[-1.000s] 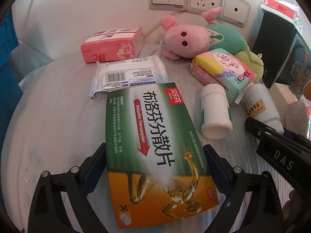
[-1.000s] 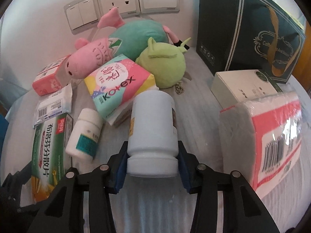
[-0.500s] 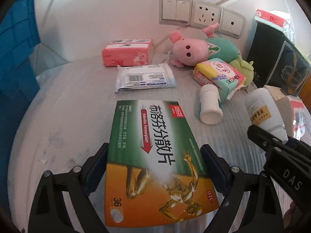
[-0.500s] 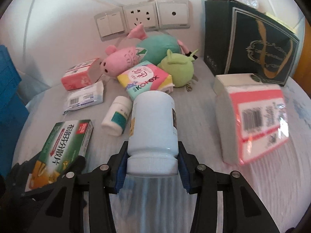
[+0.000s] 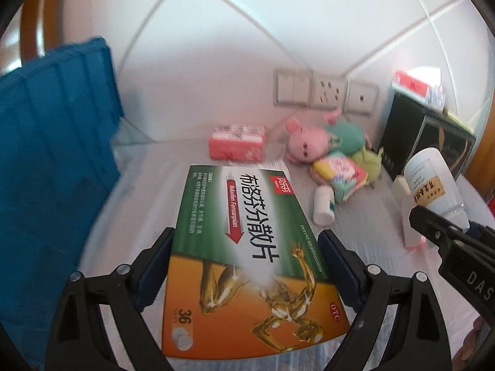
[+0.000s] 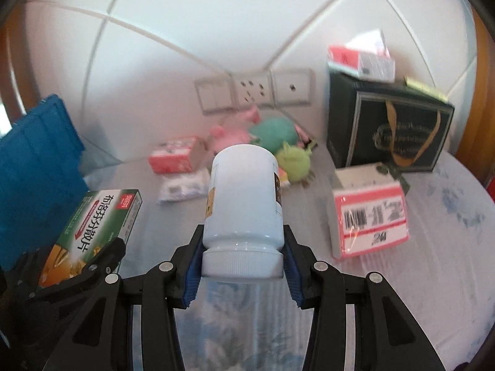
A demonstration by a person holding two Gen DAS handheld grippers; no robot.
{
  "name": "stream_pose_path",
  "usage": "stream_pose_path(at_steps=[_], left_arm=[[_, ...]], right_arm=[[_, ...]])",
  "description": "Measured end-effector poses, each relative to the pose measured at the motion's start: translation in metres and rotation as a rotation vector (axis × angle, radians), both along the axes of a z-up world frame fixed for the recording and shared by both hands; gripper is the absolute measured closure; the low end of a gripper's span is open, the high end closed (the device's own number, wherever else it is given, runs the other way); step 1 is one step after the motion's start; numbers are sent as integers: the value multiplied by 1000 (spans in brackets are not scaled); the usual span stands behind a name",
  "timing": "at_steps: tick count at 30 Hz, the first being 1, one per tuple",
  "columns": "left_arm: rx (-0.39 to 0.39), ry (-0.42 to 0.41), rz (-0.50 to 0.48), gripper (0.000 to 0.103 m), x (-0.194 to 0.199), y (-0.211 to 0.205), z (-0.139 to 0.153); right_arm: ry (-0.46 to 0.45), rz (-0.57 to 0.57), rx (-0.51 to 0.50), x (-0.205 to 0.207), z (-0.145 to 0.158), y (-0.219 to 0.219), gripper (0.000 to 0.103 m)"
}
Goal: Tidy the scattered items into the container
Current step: 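Carry the medicine box and pill bottle over the blue crate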
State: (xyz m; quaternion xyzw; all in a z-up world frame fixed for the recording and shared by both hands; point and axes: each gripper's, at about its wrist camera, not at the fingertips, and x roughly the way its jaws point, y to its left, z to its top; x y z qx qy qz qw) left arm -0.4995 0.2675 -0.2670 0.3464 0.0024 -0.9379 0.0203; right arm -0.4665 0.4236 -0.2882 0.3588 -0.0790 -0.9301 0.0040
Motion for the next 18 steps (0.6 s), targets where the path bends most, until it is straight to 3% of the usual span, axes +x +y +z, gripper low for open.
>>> stream_pose_path(at_steps=[10,18], left_arm=[[-6,79,98,12,47,-53,94],[-20,172,250,12,97,-140,181]], right_arm=[[110,129,28,28,96,-67,58],[218,282,27,52,180,-156,58]])
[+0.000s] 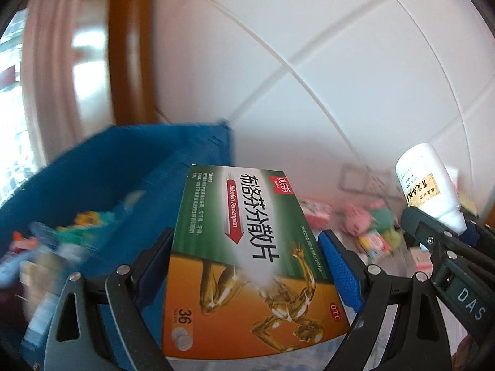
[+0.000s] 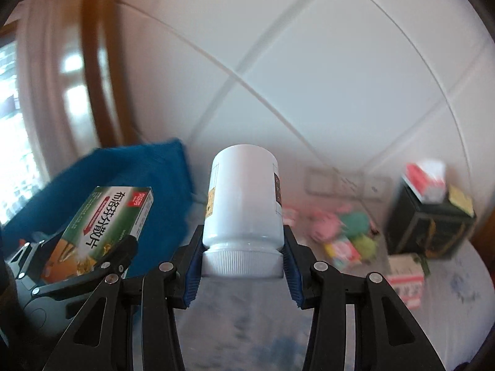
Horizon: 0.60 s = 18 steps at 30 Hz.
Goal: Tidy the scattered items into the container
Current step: 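Carry the medicine box and pill bottle over the blue crate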
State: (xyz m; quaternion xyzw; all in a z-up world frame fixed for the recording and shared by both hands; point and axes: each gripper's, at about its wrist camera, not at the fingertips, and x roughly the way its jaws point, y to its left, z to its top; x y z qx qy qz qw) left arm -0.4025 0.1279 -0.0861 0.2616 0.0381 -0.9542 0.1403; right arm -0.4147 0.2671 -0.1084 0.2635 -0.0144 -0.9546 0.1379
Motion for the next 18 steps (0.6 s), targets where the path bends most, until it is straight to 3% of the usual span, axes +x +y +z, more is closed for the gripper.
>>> stream_pose_path(at_steps=[3,8,13,18], left_arm=[[-1,14,67,12,21,-43,28],[-25,-20,162,11,54,-117,52],[-55,-60,251,11,89,-190,52],[-26,-131,287,11,108,-254,36]], right_arm=[[33,74,-13,12,30,-47,58],[41,219,-26,30,53,-132,58],[12,357,-17,52,51,-218,58],[-47,447,26,66,39,-293,58]])
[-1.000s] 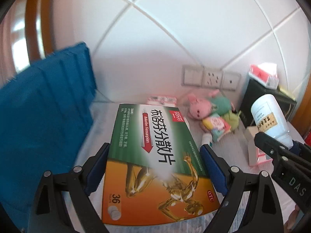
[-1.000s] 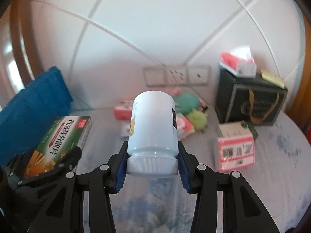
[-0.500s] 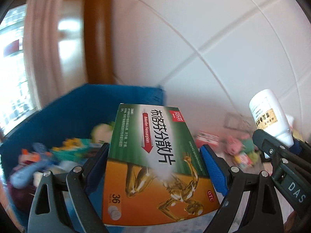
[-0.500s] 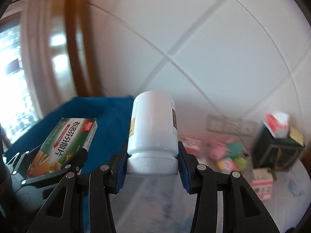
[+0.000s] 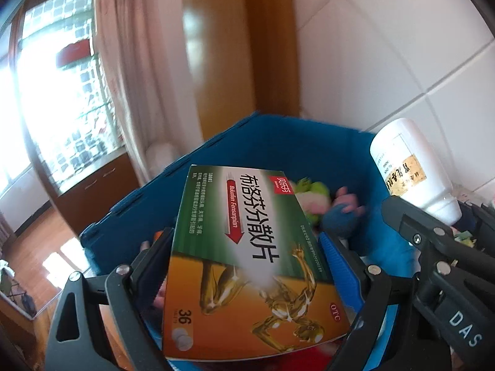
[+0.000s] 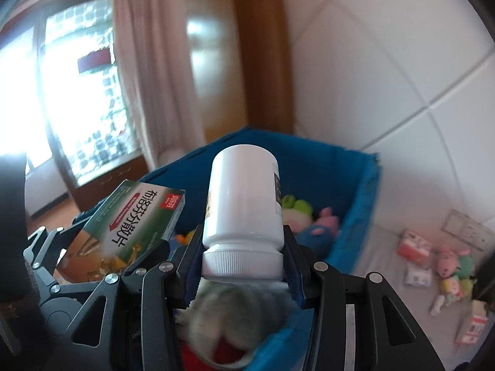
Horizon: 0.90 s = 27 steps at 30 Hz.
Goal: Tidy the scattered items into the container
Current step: 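Carry the medicine box and pill bottle over the blue crate, then open both tools to drop the box and bottle into the crate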
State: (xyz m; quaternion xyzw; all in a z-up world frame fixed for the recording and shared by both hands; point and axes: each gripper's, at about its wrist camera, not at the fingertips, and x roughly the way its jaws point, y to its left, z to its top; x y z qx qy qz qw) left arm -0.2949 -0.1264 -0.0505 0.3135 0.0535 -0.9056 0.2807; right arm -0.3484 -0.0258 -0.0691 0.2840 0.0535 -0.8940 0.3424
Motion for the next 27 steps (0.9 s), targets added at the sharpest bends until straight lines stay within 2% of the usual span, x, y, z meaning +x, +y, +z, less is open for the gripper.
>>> stream_pose_path(at_steps=[3,6,9,14,23,27], left_arm=[[43,-26,4,10,3,-29,-8],[38,-21,8,10,3,-40,-15],[42,-22,-22,10,-2,-48,-25],[81,-19,-23,10,0,-57,-29],[25,-50,-28,10,25,-46,-36],[48,-35,-26,10,36,-49,-37]], right_arm=[[-37,15,25,0,-6,-30,58],[-47,15,45,2,-11,-51,58],[-45,6,81,-2,-15,-49,58],[-53,-5,83,-7,-17,-41,58],[-88,92,140,-1,-35,-56,58],[-73,103,171,6,-36,-61,50]])
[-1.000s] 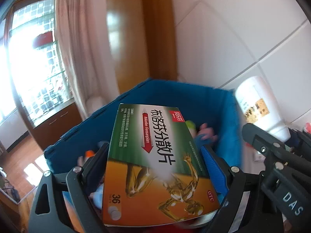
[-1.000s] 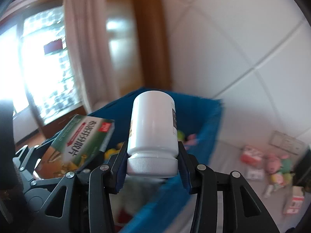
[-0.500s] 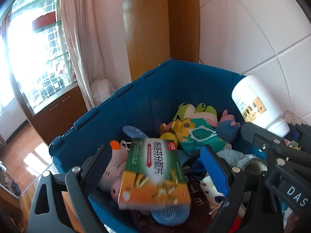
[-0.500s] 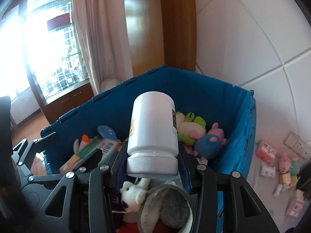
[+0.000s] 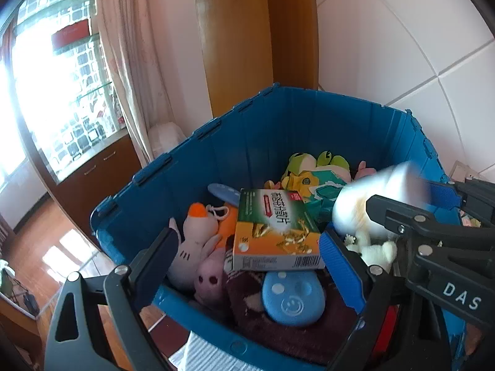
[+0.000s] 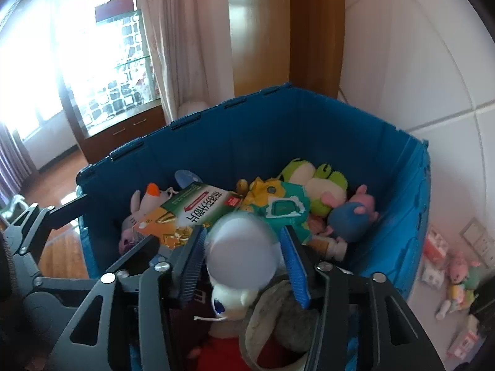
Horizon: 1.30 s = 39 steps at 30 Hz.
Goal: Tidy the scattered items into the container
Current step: 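Open both tools to drop the box and bottle into the crate, then move both open tools back toward the items on the bed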
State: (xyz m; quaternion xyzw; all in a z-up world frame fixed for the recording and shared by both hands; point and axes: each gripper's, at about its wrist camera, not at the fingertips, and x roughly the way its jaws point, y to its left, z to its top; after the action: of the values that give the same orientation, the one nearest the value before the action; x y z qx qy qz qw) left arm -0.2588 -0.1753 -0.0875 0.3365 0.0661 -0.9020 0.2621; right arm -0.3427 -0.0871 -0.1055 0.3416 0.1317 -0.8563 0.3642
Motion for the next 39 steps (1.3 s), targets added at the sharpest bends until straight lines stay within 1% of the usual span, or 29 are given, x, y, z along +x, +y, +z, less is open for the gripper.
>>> stream_pose_path(at_steps=[1,3,9,11,13,17,19,22,23,26,31,36,39], left_arm=[[7,6,1,10,3,-1,1],[15,23,1,10,9,-1,3],[6,50,-16,10,20,6,7],[-4,57,-22,10,23,10,7],[-7,59,-24,10,26,12,8],[0,82,-37,10,31,18,11],[-8,94,-50,10,32,24,14],[-20,106,-72,10,31,35,20],[-23,99,-77,10,30,40,20],[-16,103,-97,10,31,53,22],[-23,113,-157,10,27,82,31],[-22,139,-239,10,10,122,40],[-29,137,-291,10,-5,149,42]], right_arm=[[5,-4,-3,1,1,0,46],[7,-4,-15,4,2,2,43],[30,-20,-33,13,8,14,43],[45,-37,-53,18,11,23,40],[57,-46,-67,21,15,33,30],[66,-91,-101,22,22,55,28],[62,-110,-111,21,24,64,23],[61,-140,-118,20,24,78,21],[58,-152,-115,20,24,82,21],[48,-183,-96,18,21,96,20],[43,-241,-96,15,21,133,20],[45,-304,-113,10,26,176,20],[43,-345,-128,7,28,207,20]])
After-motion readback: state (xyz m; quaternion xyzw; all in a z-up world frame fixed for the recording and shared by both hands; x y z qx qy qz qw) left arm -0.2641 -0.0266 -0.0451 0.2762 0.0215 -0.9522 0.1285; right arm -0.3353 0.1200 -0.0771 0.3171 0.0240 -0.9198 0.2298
